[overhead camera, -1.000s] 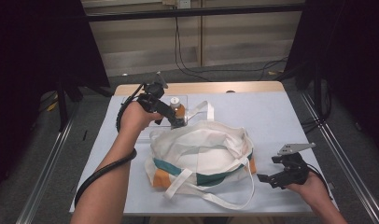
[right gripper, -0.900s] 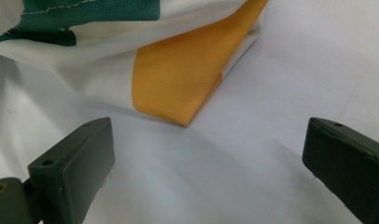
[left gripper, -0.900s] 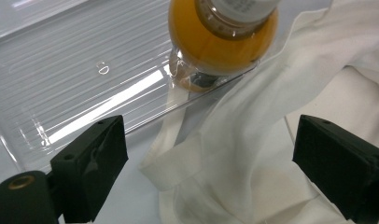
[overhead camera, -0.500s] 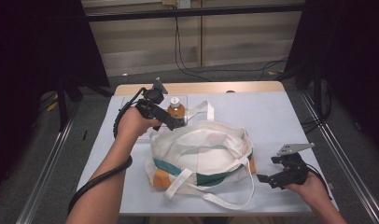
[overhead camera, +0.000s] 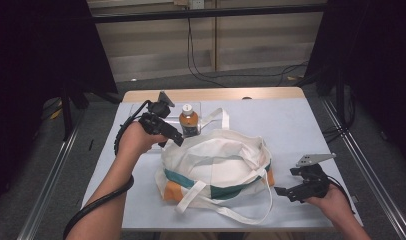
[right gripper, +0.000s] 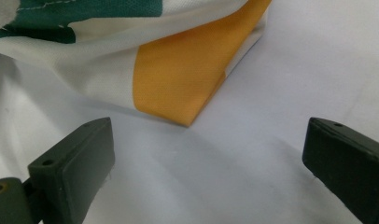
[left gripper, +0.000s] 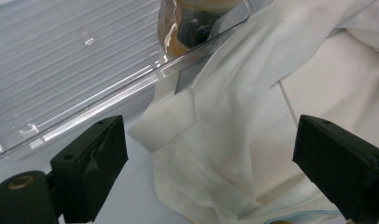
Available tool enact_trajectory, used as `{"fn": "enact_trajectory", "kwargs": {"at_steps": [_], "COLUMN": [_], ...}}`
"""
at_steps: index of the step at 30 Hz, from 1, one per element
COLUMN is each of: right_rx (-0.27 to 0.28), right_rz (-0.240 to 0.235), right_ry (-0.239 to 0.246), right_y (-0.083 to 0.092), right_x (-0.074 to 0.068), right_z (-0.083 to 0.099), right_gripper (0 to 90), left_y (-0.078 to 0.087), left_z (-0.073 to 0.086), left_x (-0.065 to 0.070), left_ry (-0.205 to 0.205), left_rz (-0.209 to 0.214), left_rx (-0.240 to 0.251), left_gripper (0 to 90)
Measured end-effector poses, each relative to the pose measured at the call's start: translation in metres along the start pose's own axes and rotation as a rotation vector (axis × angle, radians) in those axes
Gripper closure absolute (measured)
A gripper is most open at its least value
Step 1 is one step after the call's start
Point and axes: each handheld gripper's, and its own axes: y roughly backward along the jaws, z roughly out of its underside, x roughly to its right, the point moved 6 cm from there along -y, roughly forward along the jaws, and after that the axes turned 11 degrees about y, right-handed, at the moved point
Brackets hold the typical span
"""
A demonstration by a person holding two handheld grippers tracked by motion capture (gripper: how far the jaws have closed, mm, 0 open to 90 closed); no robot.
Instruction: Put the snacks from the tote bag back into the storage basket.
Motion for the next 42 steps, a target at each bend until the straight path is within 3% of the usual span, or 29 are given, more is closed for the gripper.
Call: {"fn": "enact_trajectory", "kwargs": {"at_steps": [10, 11, 12, 19, 30, 32, 33, 34, 37, 42], "right_rx": [-0.003, -0.005, -0.006, -0.005, -0.006, -0.009, -0.01, -0.01, -0.011, -0.01], "right_rz": [0.0, -0.001, -0.003, -0.005, -0.006, -0.005, -0.006, -0.005, -0.006, -0.005], "right_ry": [-0.001, 0.003, 0.003, -0.001, -0.003, -0.002, 0.002, 0.002, 0.004, 0.005], "right_y": [0.0, -0.001, -0.001, -0.002, -0.002, -0.002, -0.002, -0.002, -0.003, -0.003], "right_x": [-0.001, -0.001, -0.001, -0.001, -0.002, -0.002, -0.002, -0.002, -0.002, -0.003], "right_z": [0.0, 0.0, 0.0, 0.0, 0.0, 0.0, 0.0, 0.0, 0.0, -0.001], "right_gripper": [2.2, 2.2, 2.2, 2.2, 2.2, 2.2, 2.2, 2.2, 2.2, 2.2], "left_y": [-0.001, -0.001, 0.0, 0.0, -0.003, -0.004, -0.004, -0.004, -0.005, -0.006], "left_z": [0.014, 0.015, 0.017, 0.024, 0.04, 0.042, 0.044, 0.045, 0.048, 0.054], "left_x": [-0.012, -0.012, -0.014, -0.016, -0.025, -0.026, -0.028, -0.028, -0.031, -0.035], "left_ry": [-0.002, 0.021, 0.009, 0.03, 0.013, 0.038, 0.016, 0.032, 0.023, 0.043], "left_rz": [0.004, 0.005, 0.0, 0.013, 0.025, 0.023, 0.017, 0.019, 0.016, 0.013], "left_rx": [0.003, 0.008, -0.003, 0.024, 0.004, 0.013, 0.005, 0.012, 0.009, 0.017], "left_gripper": [9.7, 9.7, 9.6, 9.5, 9.5, 9.5, 9.5, 9.5, 9.5, 9.5]}}
